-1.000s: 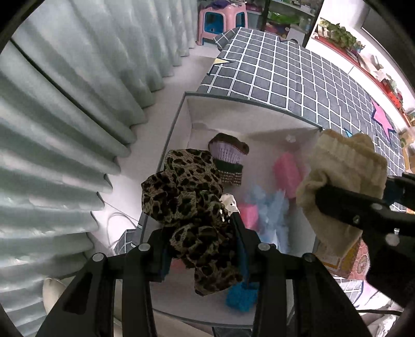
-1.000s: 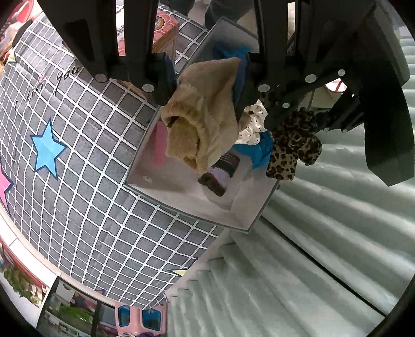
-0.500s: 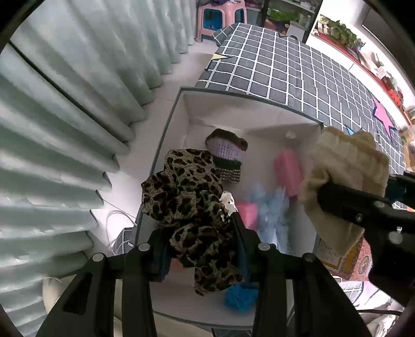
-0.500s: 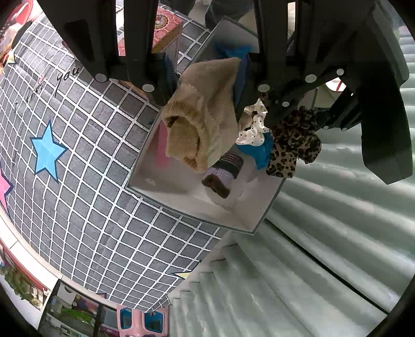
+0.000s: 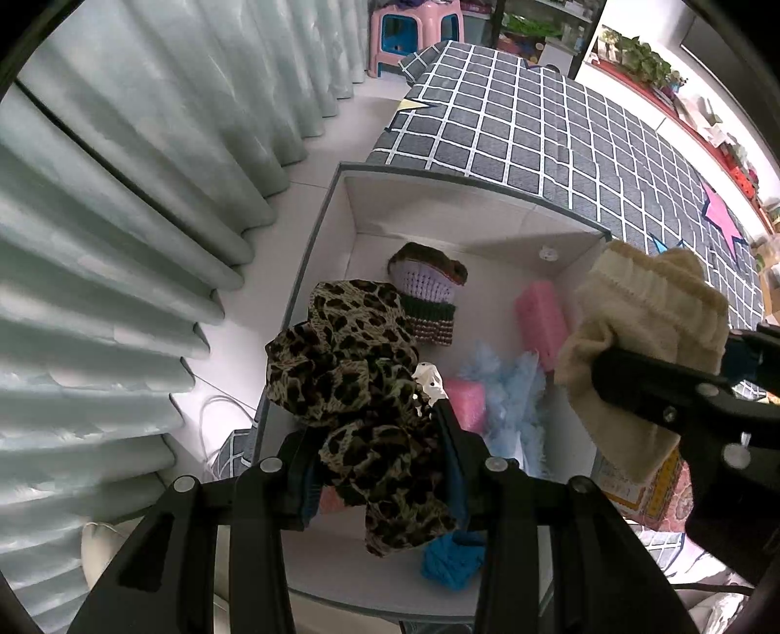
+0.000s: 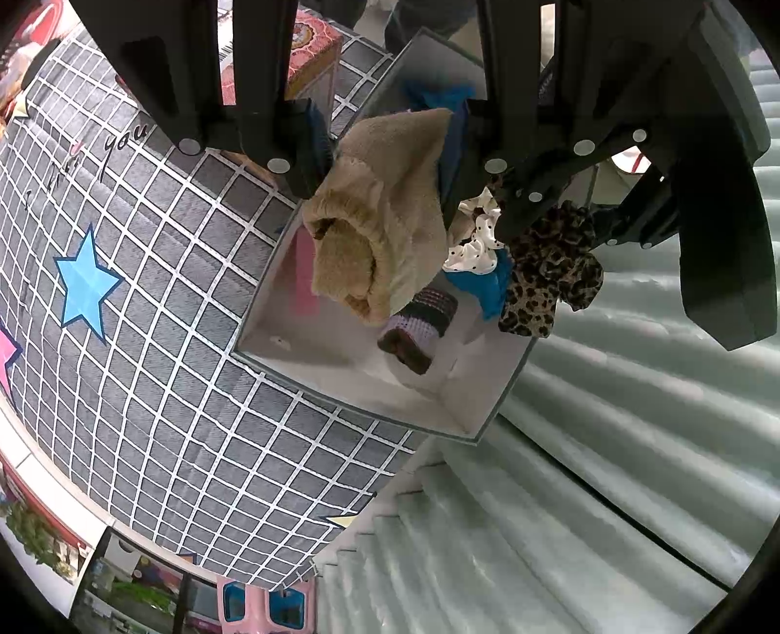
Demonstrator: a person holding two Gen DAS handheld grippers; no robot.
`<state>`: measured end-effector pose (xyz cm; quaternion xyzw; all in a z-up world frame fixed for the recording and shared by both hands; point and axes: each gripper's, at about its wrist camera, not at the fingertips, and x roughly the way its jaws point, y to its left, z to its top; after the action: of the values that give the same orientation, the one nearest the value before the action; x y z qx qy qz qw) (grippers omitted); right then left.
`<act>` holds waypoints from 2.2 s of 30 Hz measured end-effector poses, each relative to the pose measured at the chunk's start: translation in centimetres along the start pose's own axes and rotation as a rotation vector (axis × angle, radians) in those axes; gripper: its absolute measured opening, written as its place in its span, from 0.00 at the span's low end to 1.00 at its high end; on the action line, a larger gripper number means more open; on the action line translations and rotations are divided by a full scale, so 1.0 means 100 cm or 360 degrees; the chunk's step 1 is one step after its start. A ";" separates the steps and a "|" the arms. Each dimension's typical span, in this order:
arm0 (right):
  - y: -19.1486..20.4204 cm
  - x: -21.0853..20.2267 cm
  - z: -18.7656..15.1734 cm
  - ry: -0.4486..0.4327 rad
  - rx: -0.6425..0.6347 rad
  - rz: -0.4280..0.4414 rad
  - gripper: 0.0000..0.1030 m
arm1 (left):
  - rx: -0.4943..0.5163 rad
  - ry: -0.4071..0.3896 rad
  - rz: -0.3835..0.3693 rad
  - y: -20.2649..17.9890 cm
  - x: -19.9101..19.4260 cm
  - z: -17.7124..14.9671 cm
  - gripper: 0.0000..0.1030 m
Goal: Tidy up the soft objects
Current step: 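Hold the leopard scrunchie and beige sock above the box, lowering them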
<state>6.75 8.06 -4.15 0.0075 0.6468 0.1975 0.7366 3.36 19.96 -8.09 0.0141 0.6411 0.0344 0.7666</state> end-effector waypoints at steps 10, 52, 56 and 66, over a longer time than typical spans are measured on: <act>0.001 0.003 0.002 0.0003 -0.0016 -0.0009 0.38 | -0.0002 0.0008 0.0004 0.000 0.003 0.001 0.42; 0.002 0.010 0.005 0.0012 -0.0051 -0.0040 0.38 | 0.0003 0.0036 0.0001 -0.003 0.009 0.005 0.43; 0.000 0.010 0.004 0.0014 -0.0048 -0.0044 0.38 | 0.0004 0.0037 0.0000 -0.003 0.009 0.005 0.43; 0.000 0.012 0.006 0.0018 -0.0040 -0.0048 0.38 | 0.0006 0.0040 -0.0002 -0.004 0.009 0.004 0.43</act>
<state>7.40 8.53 -5.21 -0.0128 0.6485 0.1945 0.7358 3.94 19.62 -8.93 0.0148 0.6508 0.0330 0.7584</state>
